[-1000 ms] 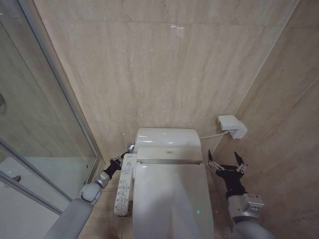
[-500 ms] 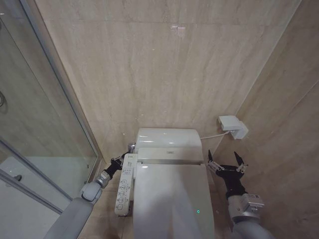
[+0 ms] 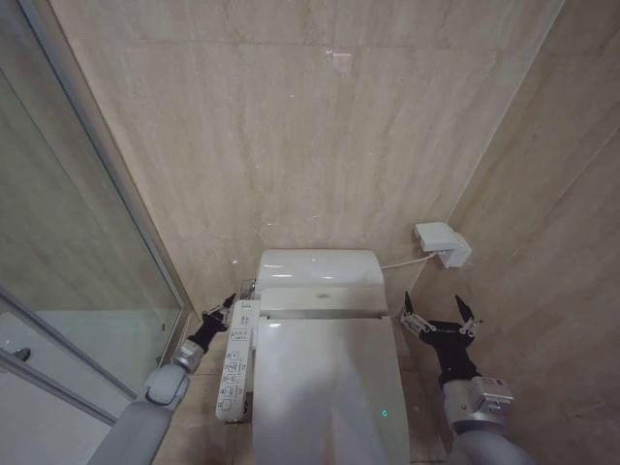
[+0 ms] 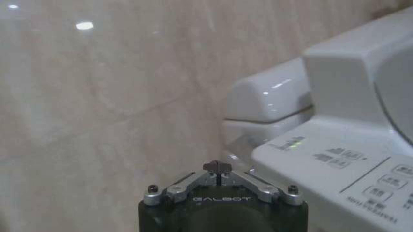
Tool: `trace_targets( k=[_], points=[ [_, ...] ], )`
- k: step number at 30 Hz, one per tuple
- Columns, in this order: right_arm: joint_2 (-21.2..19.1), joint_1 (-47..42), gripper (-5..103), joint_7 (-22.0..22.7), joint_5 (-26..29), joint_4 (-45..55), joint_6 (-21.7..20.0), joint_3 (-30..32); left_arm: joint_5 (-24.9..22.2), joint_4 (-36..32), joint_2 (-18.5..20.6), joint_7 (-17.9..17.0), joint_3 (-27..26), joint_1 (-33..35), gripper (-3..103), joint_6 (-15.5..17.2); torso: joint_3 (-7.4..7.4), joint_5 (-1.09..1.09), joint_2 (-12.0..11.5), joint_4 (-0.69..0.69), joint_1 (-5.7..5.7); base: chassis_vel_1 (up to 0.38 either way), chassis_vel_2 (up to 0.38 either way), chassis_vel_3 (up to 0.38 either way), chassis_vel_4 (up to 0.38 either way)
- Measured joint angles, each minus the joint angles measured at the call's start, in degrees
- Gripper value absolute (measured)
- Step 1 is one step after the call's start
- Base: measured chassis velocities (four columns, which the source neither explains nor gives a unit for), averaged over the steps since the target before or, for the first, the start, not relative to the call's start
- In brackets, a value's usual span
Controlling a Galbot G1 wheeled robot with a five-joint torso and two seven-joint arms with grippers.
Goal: Open the toilet lid, clean the toilet bowl with a toilet brush, close the toilet lid, and flush.
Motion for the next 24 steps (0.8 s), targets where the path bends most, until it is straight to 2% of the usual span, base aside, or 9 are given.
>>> trace_targets(
  k=[8, 10, 12, 13, 15, 17, 18, 23, 24],
  points=[
    [0.0, 0.0, 100, 0.0, 0.0, 0.0, 0.0, 0.0, -2.6, -5.3, 0.4, -3.5, -5.5, 6.9, 0, 0.2, 0.00, -0.01, 0.0, 0.07, 0.01, 0.000, 0.000, 0.000, 0.000],
    [0.0, 0.0, 100, 0.0, 0.0, 0.0, 0.0, 0.0, -4.8, -10.5, 0.1, -6.2, -6.7, 9.8, 0, 3.0, 0.01, 0.00, 0.0, 0.07, 0.01, 0.000, 0.000, 0.000, 0.000],
    [0.0, 0.0, 100, 0.0, 0.0, 0.0, 0.0, 0.0, -5.9, -15.2, -0.3, -7.1, -7.2, 11.5, 0, 6.8, 0.00, 0.03, 0.0, 0.07, 0.01, 0.000, 0.000, 0.000, 0.000],
    [0.0, 0.0, 100, 0.0, 0.0, 0.0, 0.0, 0.0, -5.9, -15.2, -0.3, -7.1, -7.2, 11.5, 0, 6.8, 0.00, 0.03, 0.0, 0.07, 0.01, 0.000, 0.000, 0.000, 0.000],
    [0.0, 0.0, 100, 0.0, 0.0, 0.0, 0.0, 0.0, -6.2, -20.4, -1.3, -8.3, -7.7, 13.5, 0, 10.8, 0.01, 0.02, 0.0, 0.05, 0.01, 0.000, 0.000, 0.000, 0.000],
    [0.0, 0.0, 100, 0.0, 0.0, 0.0, 0.0, 0.0, -6.2, -21.7, -1.7, -9.0, -7.9, 14.1, 0, 11.6, 0.01, 0.02, 0.0, 0.04, 0.02, 0.000, 0.000, 0.000, 0.000],
    [0.0, 0.0, 100, 0.0, 0.0, 0.0, 0.0, 0.0, -6.3, -23.5, -2.2, -9.9, -8.4, 15.0, 17, 12.9, 0.01, 0.02, 0.0, 0.05, 0.02, 0.000, 0.000, 0.000, 0.000],
    [0.0, 0.0, 100, 0.0, 0.0, 0.0, 0.0, 0.0, -6.8, -30.4, -2.8, -11.4, -10.5, 19.3, 17, 15.3, 0.01, 0.02, 0.0, 0.06, 0.02, 0.000, 0.000, 0.000, 0.000],
    [0.0, 0.0, 100, 0.0, 0.0, 0.0, 0.0, 0.0, -6.8, -32.0, -3.0, -11.5, -11.3, 20.3, 43, 15.5, 0.01, 0.02, 0.0, 0.07, 0.02, 0.000, 0.000, 0.000, 0.000]
  ],
)
